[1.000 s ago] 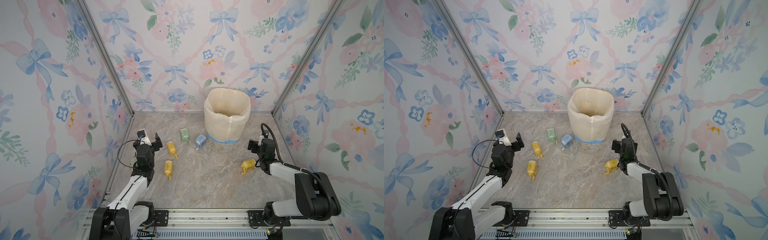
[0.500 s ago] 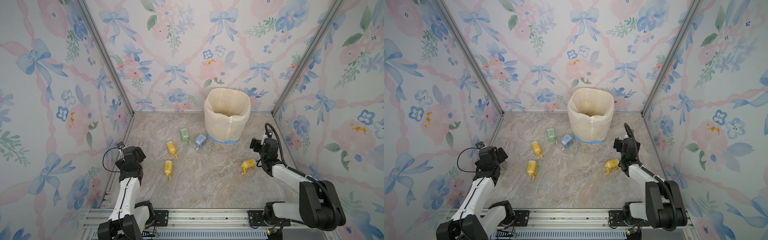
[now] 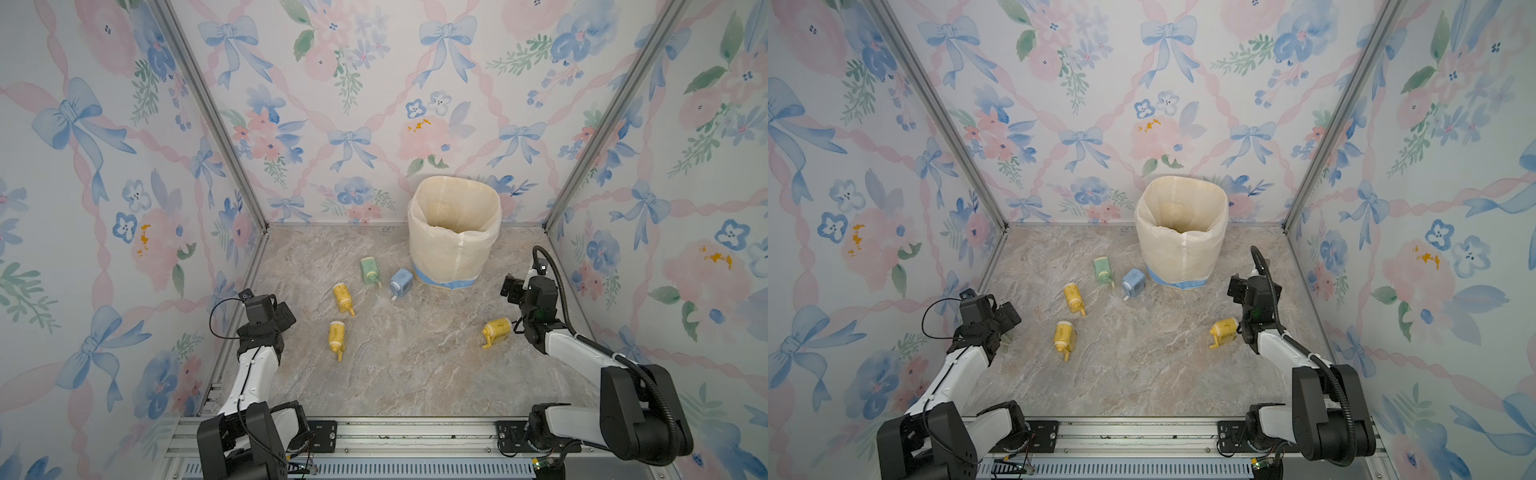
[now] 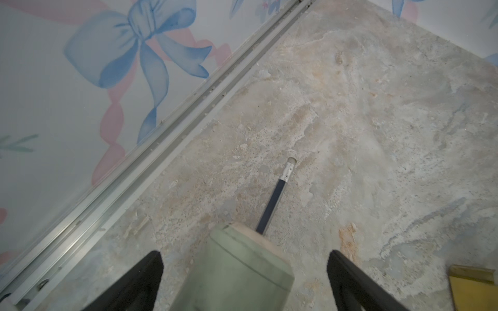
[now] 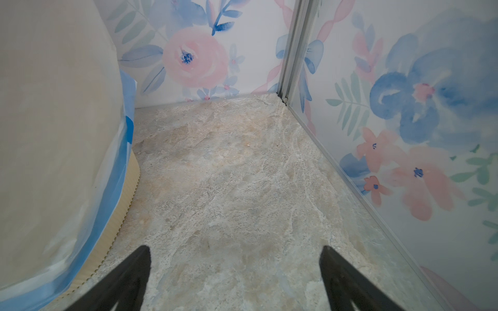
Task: Take out the pencil sharpener tray and clean the shavings
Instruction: Pick up the pencil sharpener from the center of the board.
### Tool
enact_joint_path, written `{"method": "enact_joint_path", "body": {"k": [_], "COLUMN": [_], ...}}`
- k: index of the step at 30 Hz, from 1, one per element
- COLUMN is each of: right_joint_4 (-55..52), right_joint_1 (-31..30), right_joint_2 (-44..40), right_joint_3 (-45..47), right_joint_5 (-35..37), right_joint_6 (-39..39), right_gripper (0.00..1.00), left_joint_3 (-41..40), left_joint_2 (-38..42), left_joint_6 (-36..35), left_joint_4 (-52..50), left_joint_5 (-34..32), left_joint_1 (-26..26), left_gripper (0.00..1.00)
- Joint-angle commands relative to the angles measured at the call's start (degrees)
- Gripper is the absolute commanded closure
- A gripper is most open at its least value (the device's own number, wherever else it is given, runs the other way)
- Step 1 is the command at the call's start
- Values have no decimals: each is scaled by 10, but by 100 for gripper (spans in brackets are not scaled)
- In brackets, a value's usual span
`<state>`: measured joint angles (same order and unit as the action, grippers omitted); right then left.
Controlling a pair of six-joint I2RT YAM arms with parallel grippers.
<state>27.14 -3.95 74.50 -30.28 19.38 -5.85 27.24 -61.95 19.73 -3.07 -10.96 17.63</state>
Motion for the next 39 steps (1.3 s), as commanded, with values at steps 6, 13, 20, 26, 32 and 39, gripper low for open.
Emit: {"method": "enact_joint_path", "body": {"k": [6, 13, 20, 26, 32, 39], "right_joint_4": [-9, -9, -9, -9, -9, -13], "right_joint_1": [-1, 0, 0, 0, 0, -1], "right_joint_2": [-8, -8, -8, -8, -7, -13], "right_joint_3": [1, 2, 1, 2, 0, 0], "right_joint_5": [2, 0, -2, -4, -11, -14], "right_joint_6": [-14, -16, -19, -20, -25, -29], "right_gripper": [3, 3, 3, 3, 3, 3], "left_joint_3": [-11, -10, -3, 7, 25, 100], "left_joint_2": [-4, -32, -57, -68, -76, -165], "left_joint_6": [28, 25, 27, 15, 5, -8], "left_joint_4": [-4, -5, -10, -12, -11, -10], "left_joint_5": [71, 77, 68, 80, 59, 55], "left_joint_1": [-3, -23, -29, -32, -71, -112], "left_gripper": [4, 7, 20, 36, 40, 46]}}
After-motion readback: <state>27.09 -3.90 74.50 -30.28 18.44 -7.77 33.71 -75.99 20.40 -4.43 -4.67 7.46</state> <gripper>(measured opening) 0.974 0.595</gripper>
